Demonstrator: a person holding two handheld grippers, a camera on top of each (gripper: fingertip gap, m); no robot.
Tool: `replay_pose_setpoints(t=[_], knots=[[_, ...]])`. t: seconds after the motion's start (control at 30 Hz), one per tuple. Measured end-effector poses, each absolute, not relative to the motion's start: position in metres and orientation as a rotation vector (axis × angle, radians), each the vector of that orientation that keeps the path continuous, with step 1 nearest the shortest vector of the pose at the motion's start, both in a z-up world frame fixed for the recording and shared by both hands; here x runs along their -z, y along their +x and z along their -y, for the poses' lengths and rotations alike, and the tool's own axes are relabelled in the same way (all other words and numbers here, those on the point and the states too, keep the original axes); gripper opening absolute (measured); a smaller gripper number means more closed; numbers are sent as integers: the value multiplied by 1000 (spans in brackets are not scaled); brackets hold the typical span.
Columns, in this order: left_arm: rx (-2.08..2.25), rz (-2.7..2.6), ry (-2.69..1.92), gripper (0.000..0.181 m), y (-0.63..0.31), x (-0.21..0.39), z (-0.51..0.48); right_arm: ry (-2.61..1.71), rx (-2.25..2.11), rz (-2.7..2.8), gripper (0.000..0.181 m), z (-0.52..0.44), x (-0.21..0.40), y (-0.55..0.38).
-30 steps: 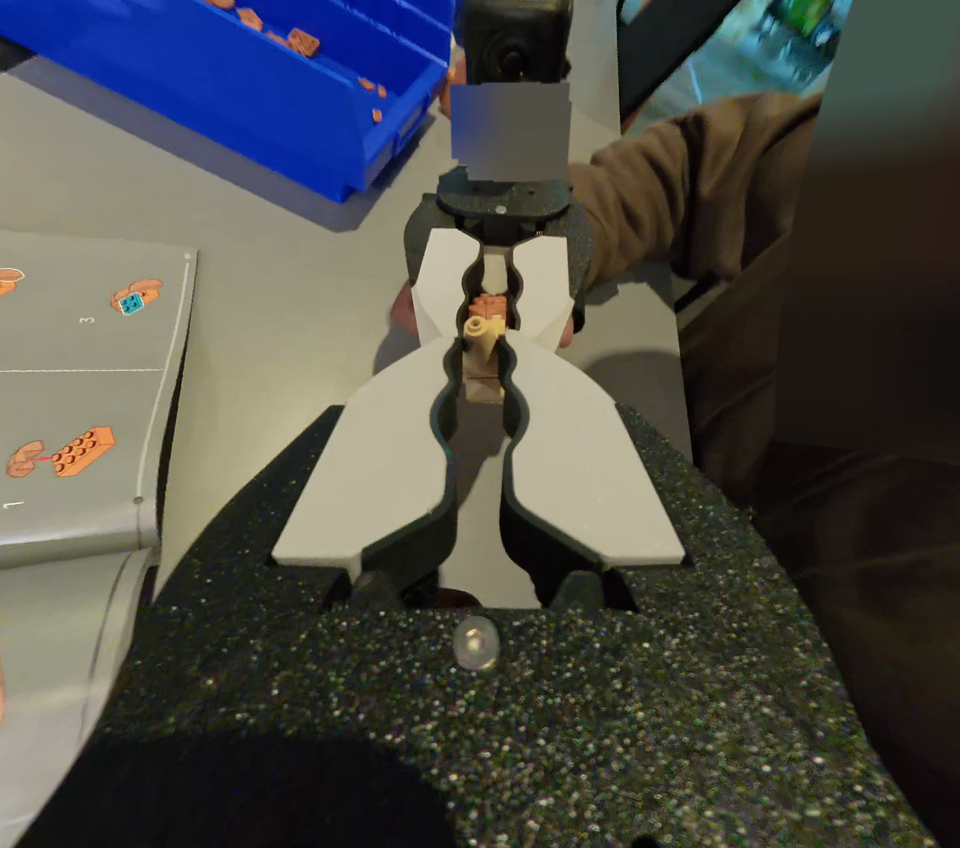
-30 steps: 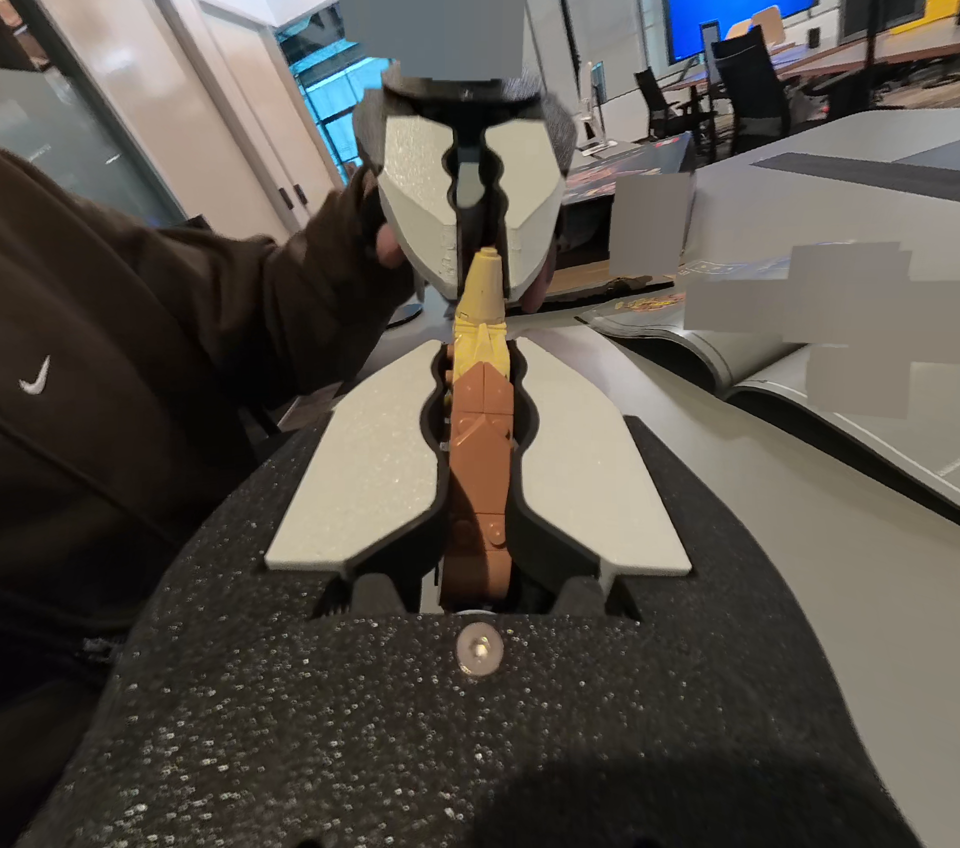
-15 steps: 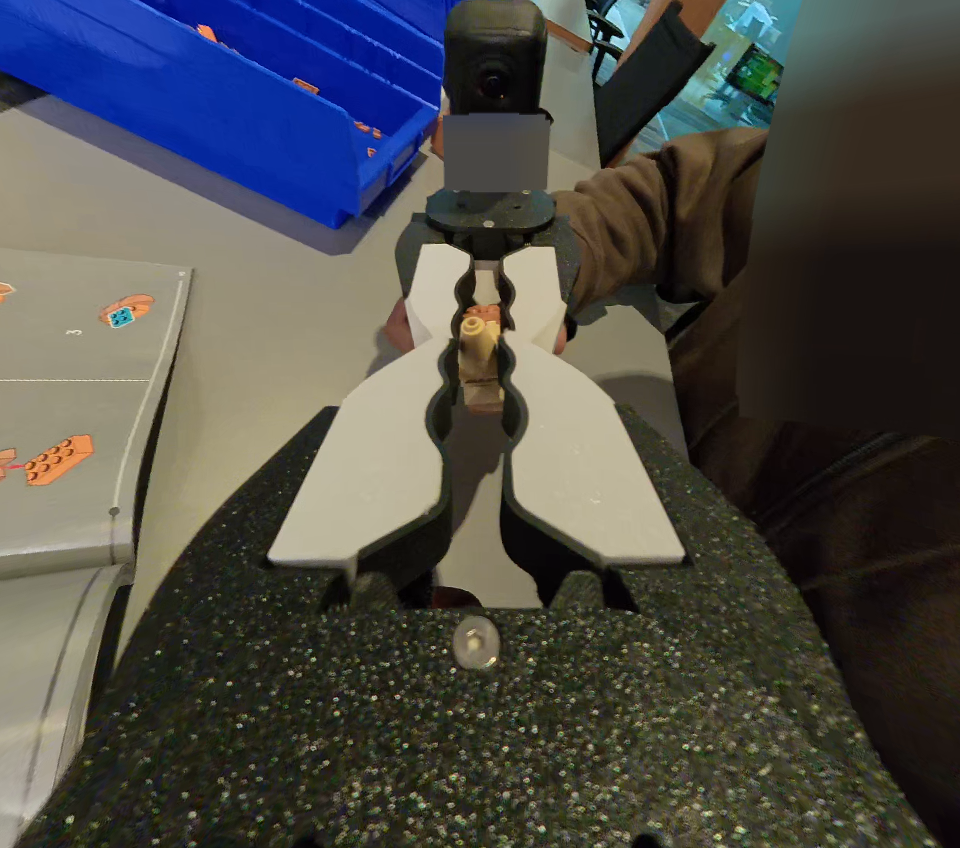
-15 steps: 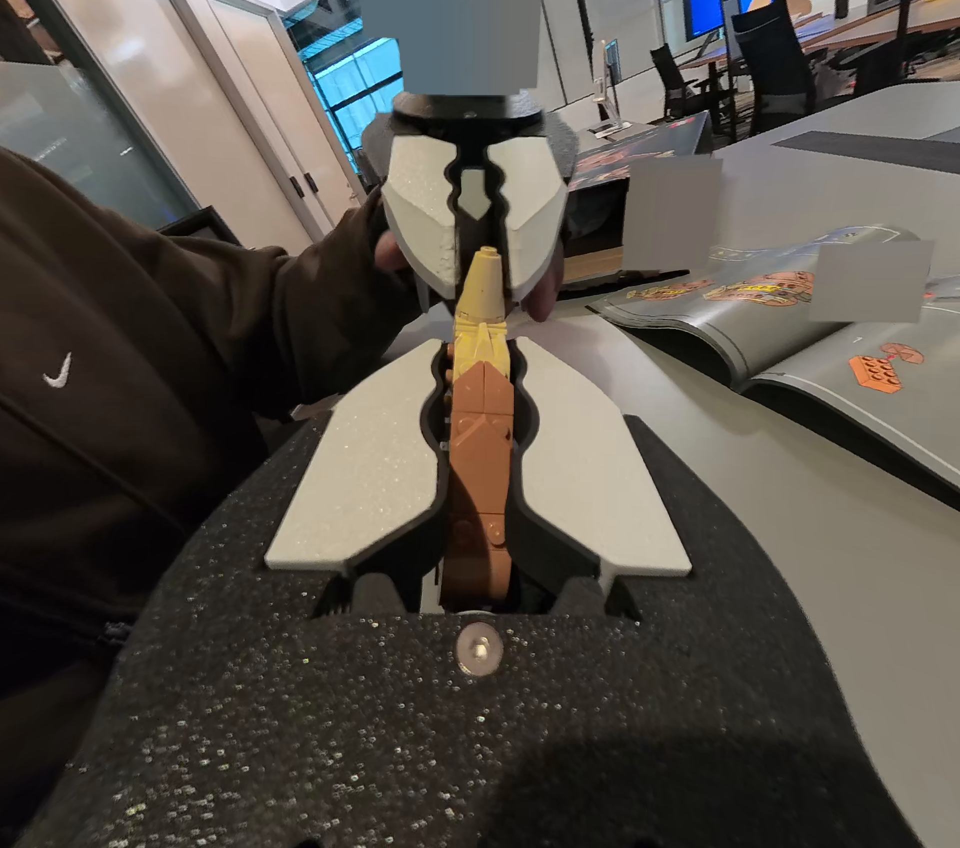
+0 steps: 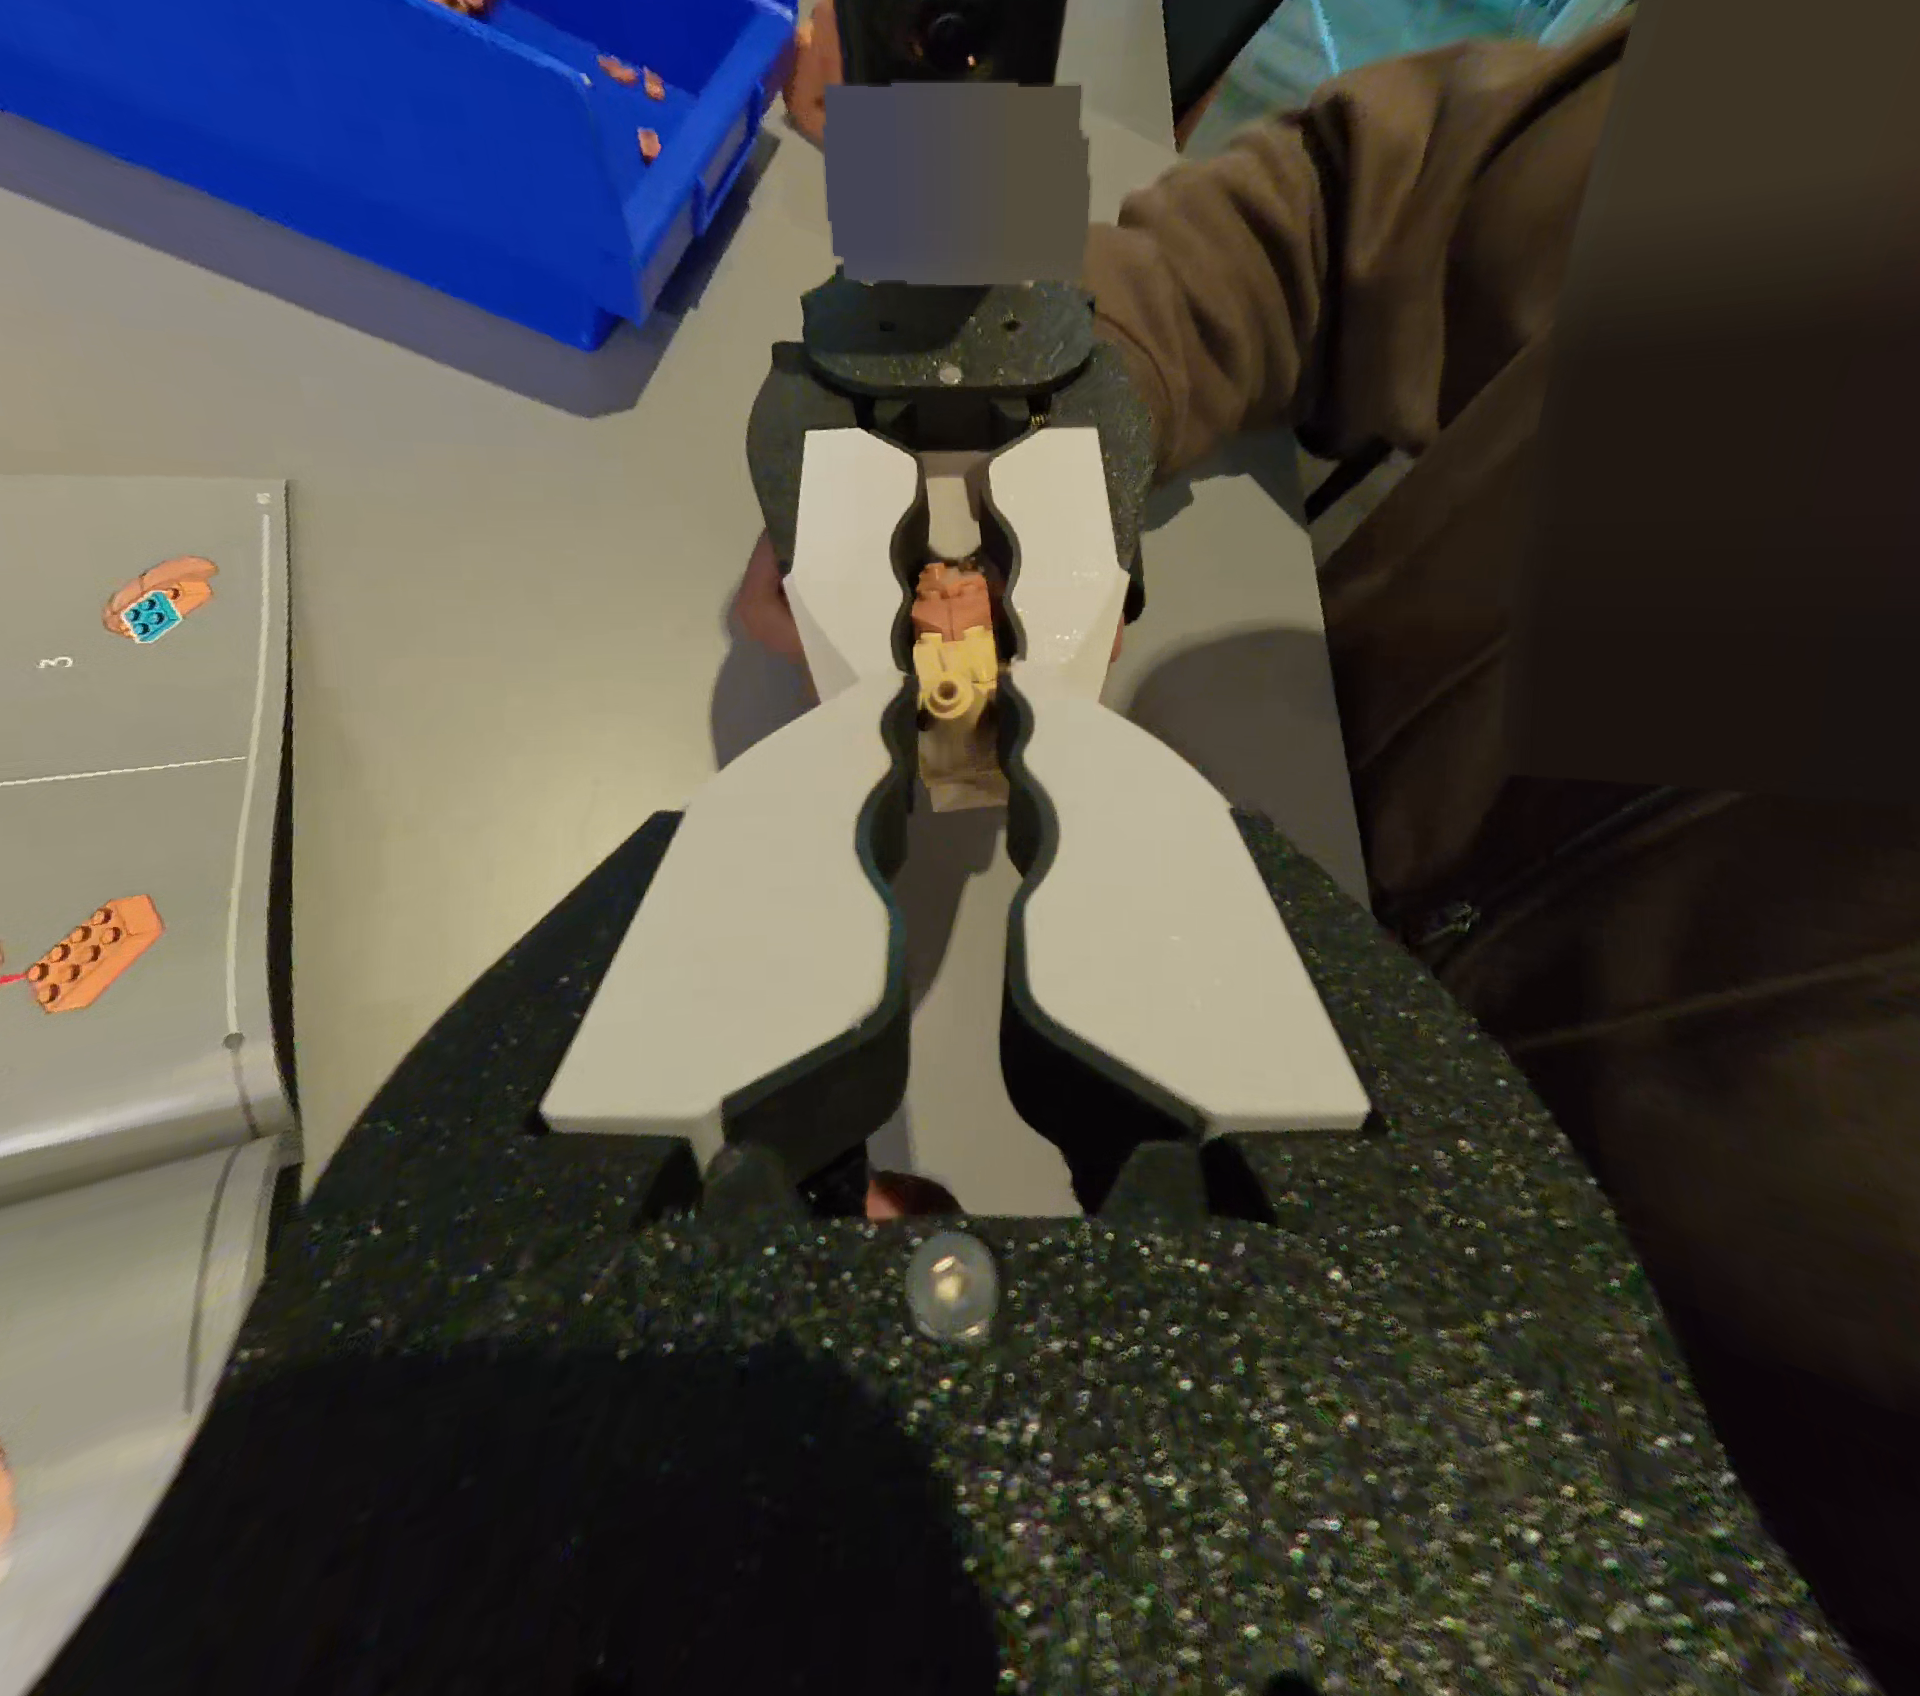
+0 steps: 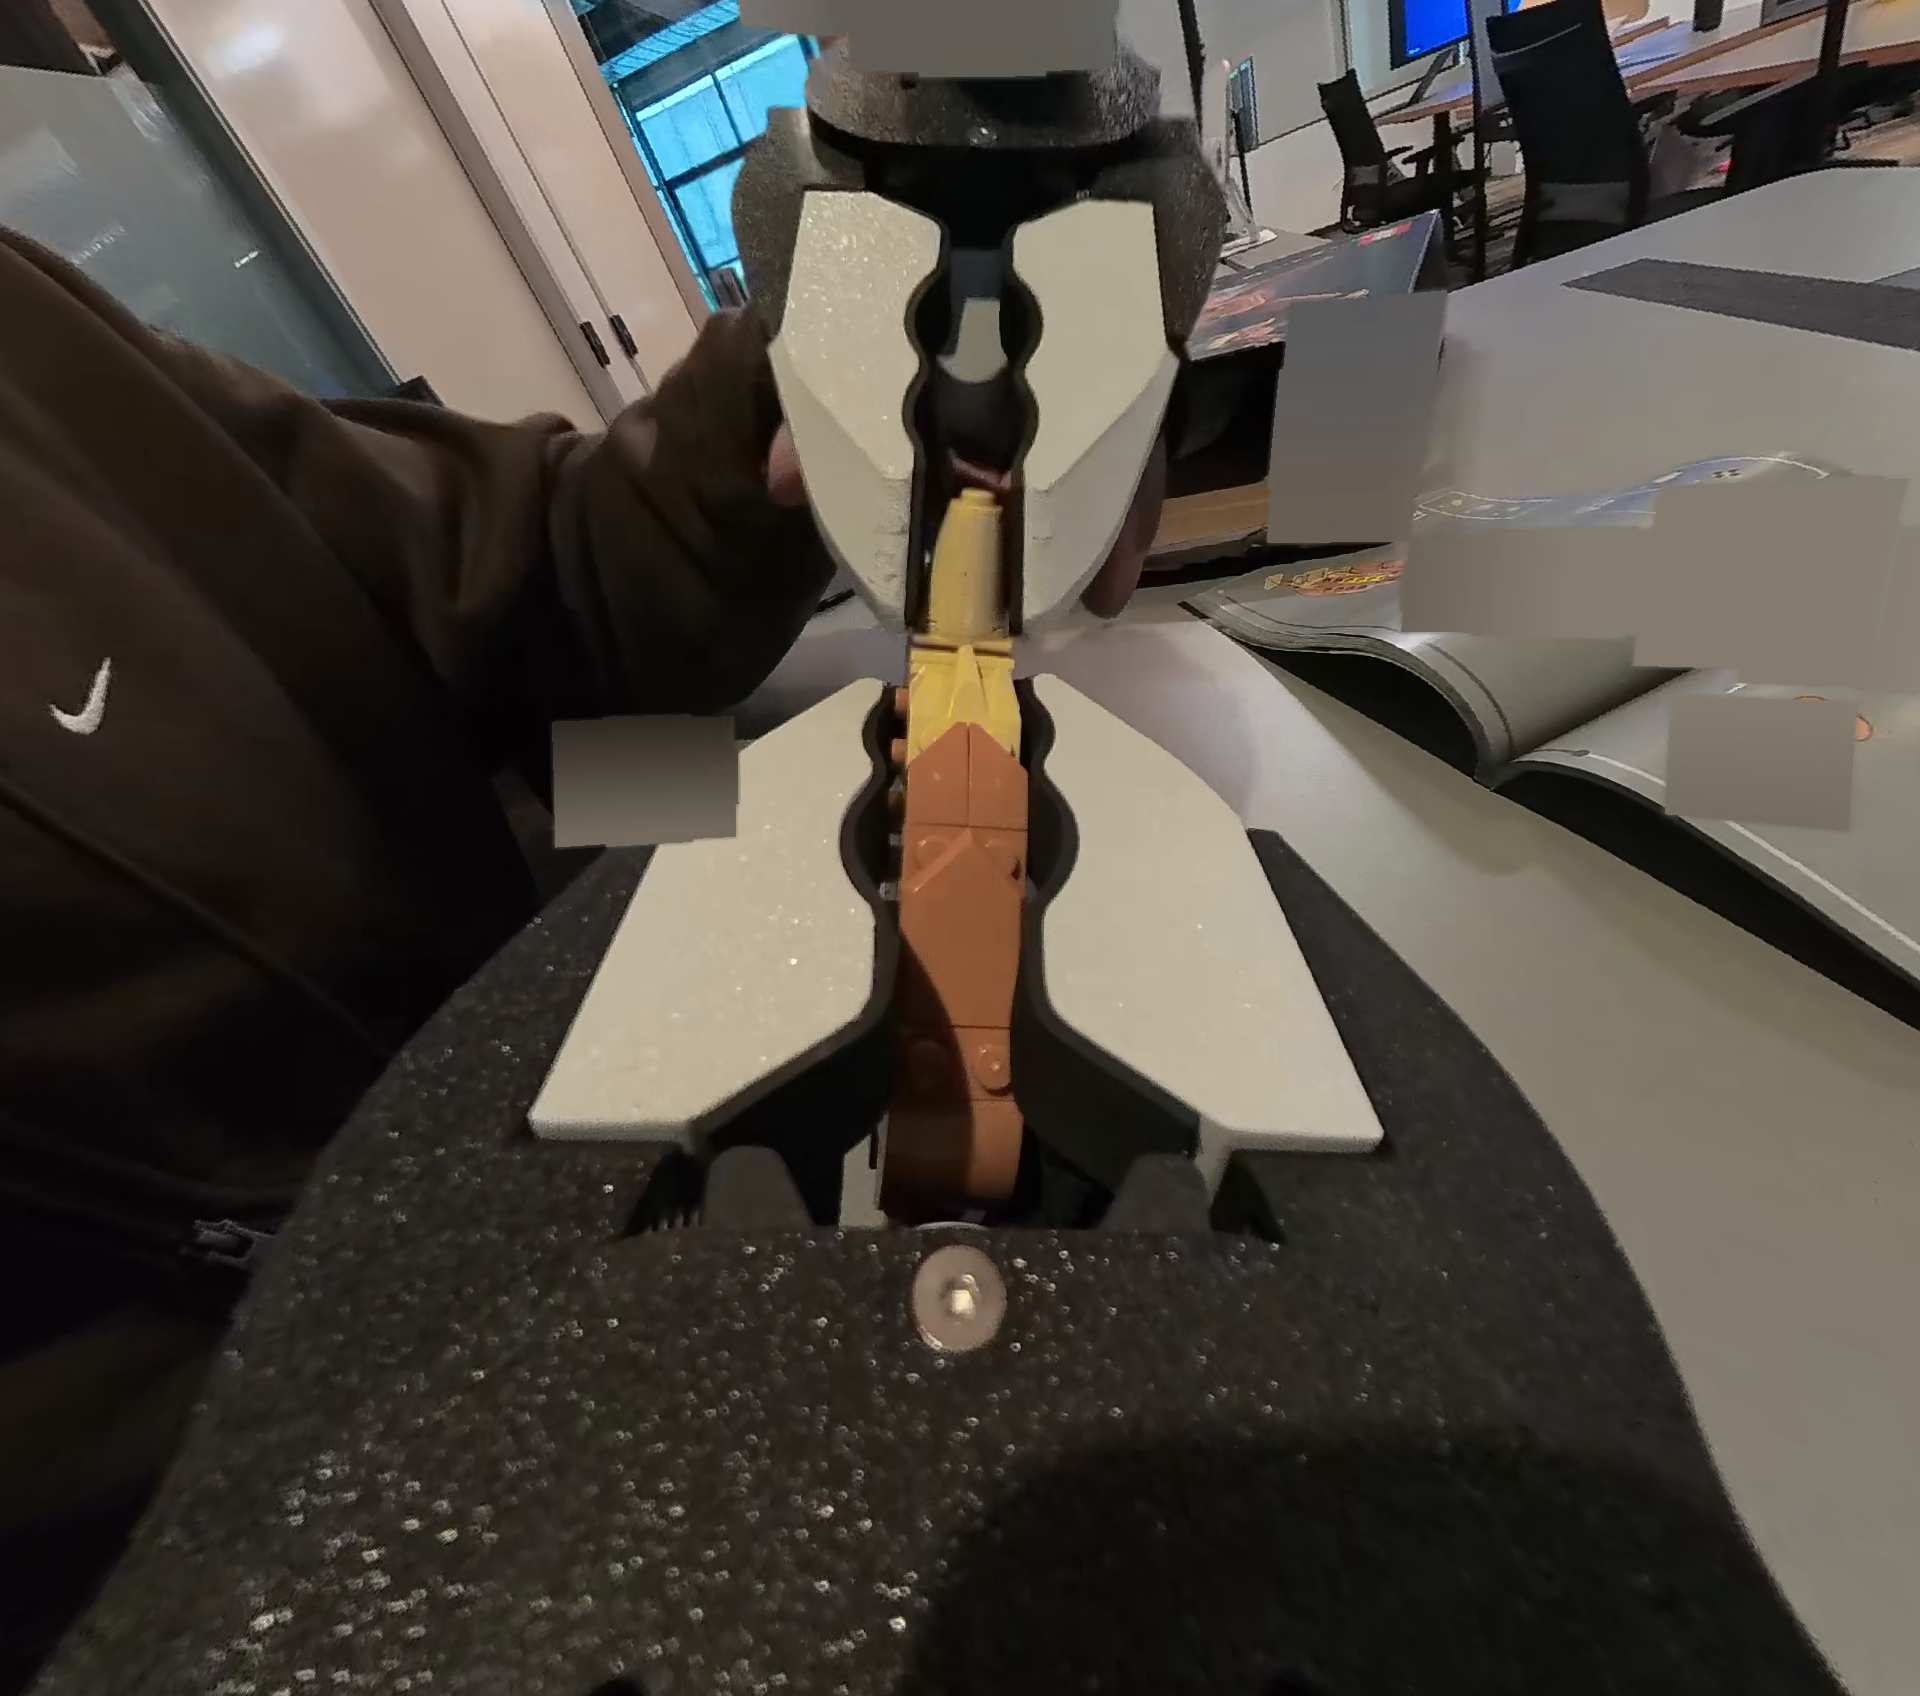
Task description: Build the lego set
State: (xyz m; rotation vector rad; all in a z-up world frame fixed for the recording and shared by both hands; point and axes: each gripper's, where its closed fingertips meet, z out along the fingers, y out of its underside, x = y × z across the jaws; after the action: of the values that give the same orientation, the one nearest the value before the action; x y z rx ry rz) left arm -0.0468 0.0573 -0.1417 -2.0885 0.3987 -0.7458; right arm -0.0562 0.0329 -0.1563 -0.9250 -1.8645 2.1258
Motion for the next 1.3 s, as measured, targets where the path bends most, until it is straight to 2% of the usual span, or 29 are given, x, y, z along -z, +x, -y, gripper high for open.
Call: replay_pose_setpoints(t=[0.2,0.57,1.3], knots=[[838,-215,-1889,14,-52,139,-60,-955,-2127,1853,20,-35,157,-59],[757,-68,-1670,14,-53,139,-63,-988,-2126,1841,20,-37,158,-59],[753,31,-1517,15,-58,133,-63,-1017,-2192,1770,20,-43,152,-61]])
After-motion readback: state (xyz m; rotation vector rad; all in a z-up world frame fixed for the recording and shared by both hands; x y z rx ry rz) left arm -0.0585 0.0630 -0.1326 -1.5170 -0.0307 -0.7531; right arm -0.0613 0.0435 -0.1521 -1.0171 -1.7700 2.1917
